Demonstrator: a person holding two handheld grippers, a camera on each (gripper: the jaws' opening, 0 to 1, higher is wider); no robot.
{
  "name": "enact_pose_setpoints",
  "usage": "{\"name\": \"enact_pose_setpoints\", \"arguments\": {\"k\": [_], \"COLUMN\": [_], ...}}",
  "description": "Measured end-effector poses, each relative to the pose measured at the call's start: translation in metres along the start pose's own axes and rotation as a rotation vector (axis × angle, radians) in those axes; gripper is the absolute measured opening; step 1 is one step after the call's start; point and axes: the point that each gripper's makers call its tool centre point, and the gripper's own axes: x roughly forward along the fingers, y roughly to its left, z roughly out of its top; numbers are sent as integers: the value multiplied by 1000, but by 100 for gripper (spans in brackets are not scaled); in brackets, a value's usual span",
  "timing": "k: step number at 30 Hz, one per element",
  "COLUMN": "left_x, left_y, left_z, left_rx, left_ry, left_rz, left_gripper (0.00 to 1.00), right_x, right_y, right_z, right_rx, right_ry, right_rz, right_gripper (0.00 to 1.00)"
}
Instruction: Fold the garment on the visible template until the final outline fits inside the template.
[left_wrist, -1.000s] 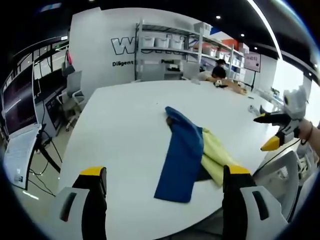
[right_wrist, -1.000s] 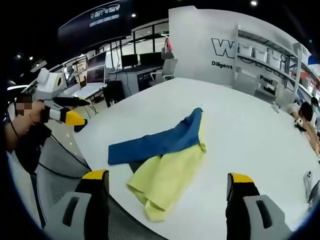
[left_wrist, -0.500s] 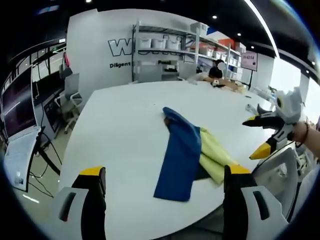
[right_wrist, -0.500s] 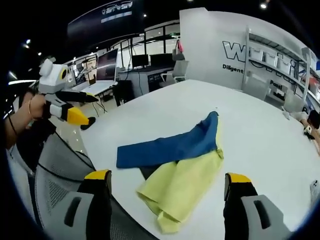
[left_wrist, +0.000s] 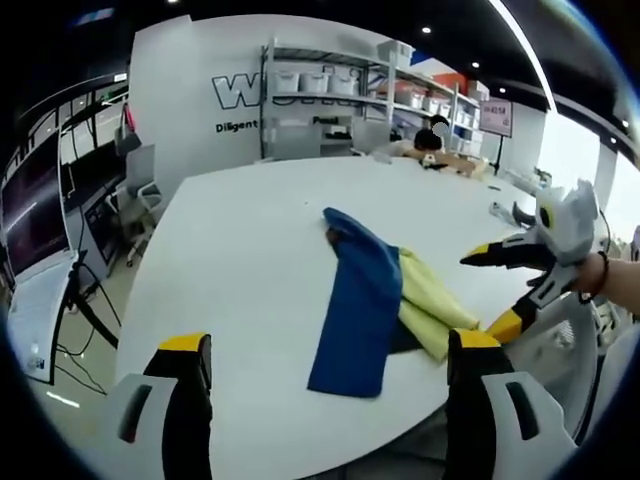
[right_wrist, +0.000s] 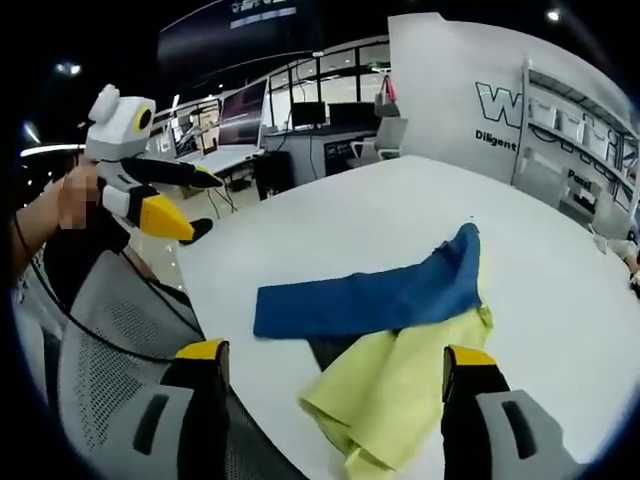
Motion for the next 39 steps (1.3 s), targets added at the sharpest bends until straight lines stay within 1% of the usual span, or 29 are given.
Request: {"name": "enact_pose_setpoints", "arguments": {"k": [10, 12, 13, 15, 17, 22, 29, 36, 39], "left_x": [4, 4, 4, 4, 4, 6, 10, 14, 14], "left_y": [1, 2, 2, 4, 4, 5, 4, 4, 5], "left_z": [-4, -5, -5, -7, -7, -9, -10, -12, -14], "left_rx": [-3, -8, -8, -12, -17, -19, -16, -17, -19], "left_ry": [9, 10, 11, 15, 15, 20, 28, 37, 39], "left_rz": [-3, -3, -3, 1, 2, 1, -7, -15, -15], "left_gripper": [95, 95, 95, 94, 94, 94, 94, 94, 94], "right_x": [25, 32, 36, 41, 46, 59, 69, 82, 87], "right_y": [20, 28, 31, 36, 39, 43, 43, 50, 52], "right_z": [-1, 0, -2, -2, -2, -4, -4, -12, -14], "right_rx": [-65, -98, -111, -131, -137, -152, -144, -152, -159], "right_ry": [5, 0, 11, 14, 16, 35, 42, 72, 80], "right_rz": [56, 83, 91, 101, 107, 128, 138, 163, 173], "right_gripper": [76, 75, 75, 74, 72, 72, 71, 69, 67]}}
